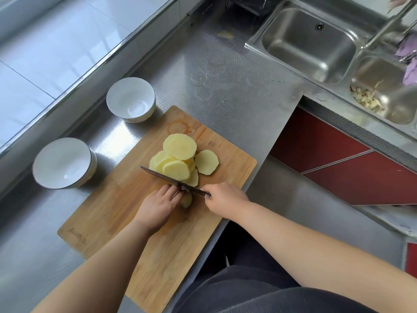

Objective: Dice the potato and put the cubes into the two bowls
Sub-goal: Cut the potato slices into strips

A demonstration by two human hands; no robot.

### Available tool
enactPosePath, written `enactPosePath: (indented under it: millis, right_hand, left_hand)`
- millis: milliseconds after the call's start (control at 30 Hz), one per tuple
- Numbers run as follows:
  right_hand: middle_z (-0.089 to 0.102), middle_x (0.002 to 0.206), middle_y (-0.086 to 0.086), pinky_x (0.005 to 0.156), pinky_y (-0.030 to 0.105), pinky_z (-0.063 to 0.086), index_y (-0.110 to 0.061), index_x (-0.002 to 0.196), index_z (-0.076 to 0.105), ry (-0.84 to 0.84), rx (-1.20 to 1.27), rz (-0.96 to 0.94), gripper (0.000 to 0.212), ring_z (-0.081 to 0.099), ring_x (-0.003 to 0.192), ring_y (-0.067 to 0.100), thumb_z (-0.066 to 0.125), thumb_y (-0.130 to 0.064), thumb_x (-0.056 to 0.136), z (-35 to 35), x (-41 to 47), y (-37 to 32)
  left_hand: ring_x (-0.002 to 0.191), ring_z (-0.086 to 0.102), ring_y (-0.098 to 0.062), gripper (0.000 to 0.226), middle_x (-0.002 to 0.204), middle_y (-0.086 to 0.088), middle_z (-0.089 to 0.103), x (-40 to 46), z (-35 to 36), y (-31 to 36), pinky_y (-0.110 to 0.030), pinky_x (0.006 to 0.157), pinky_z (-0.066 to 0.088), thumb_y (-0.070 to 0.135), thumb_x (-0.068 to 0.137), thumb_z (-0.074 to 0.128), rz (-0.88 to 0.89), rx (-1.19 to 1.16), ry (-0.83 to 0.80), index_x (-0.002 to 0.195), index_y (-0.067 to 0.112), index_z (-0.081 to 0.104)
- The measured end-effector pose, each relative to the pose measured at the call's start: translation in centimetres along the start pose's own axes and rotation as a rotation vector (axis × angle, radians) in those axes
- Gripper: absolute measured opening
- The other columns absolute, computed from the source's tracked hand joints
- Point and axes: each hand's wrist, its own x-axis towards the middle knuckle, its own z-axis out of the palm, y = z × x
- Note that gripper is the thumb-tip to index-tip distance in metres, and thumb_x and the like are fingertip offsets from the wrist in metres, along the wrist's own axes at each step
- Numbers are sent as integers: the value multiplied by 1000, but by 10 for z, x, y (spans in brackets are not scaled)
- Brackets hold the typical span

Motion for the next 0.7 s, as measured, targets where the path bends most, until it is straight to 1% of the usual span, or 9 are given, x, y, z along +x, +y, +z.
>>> enactPosePath:
  millis: [100, 200, 333, 467, 567, 600, 633, 667, 700]
  right_hand:
    - [66, 109, -1, 64, 29, 44, -35, 132, 52, -15, 18, 9, 36, 59, 93, 23, 40, -29, 99, 3, -1, 0]
    - [67, 104, -1, 62, 29, 44, -34, 132, 52, -23, 47, 18, 36, 58, 86, 22, 40, -29, 99, 9, -3, -3]
    - [66, 112, 1, 64, 28, 40, -31, 135, 51, -27, 73, 22, 38, 59, 94, 23, 40, -27, 99, 17, -6, -9]
    - [65, 116, -1, 66, 29, 42, -31, 137, 48, -39, 79, 40, 40, 60, 98, 23, 40, -27, 98, 19, -7, -14]
    - [65, 116, 1, 66, 29, 43, -30, 138, 47, -43, 67, 39, 41, 60, 97, 24, 39, -26, 99, 21, -10, -17]
    - [65, 115, 2, 65, 29, 44, -30, 138, 47, -39, 54, 34, 41, 60, 96, 24, 40, -25, 99, 22, -11, -19]
    - [65, 115, 3, 64, 30, 44, -30, 139, 46, -32, 36, 29, 41, 61, 95, 25, 39, -25, 99, 23, -12, -21]
    - [65, 114, 4, 63, 31, 46, -30, 139, 45, -25, 16, 24, 41, 61, 94, 25, 39, -25, 99, 24, -13, -23]
    - [65, 114, 5, 63, 31, 47, -30, 140, 45, -21, -5, 20, 41, 61, 93, 26, 39, -24, 100, 24, -15, -25]
  left_hand:
    - [83, 64, -28, 62, 101, -13, 66, -5, -4, -6, -31, 59, 54, 7, 52, 92, 48, 2, 38, 109, 8, 67]
    - [79, 62, -26, 61, 97, -11, 64, -12, -3, -15, -32, 61, 53, 5, 53, 91, 112, -10, 58, 105, 10, 59]
    - [79, 65, -27, 50, 96, -12, 67, -17, -5, -21, -31, 63, 55, 2, 53, 90, 202, 3, 50, 98, 8, 70]
    - [75, 65, -28, 37, 93, -13, 67, -19, -1, -21, -30, 59, 56, 2, 58, 86, 228, -17, 95, 92, 5, 72]
    - [73, 65, -27, 12, 91, -12, 66, -18, 2, -20, -30, 55, 55, 7, 78, 66, 231, -32, 137, 89, 6, 70]
    - [72, 64, -26, 14, 91, -11, 66, -18, 2, -19, -30, 54, 55, 8, 81, 59, 219, -44, 146, 88, 6, 70]
    - [72, 64, -26, 15, 91, -11, 67, -18, 3, -18, -29, 53, 55, 9, 80, 57, 198, -49, 150, 87, 7, 70]
    - [71, 65, -25, 13, 91, -10, 67, -18, 2, -17, -29, 51, 54, 7, 77, 64, 170, -51, 143, 87, 7, 71]
    - [71, 65, -24, 19, 91, -9, 68, -18, 2, -15, -28, 49, 54, 5, 69, 75, 140, -63, 132, 87, 8, 72]
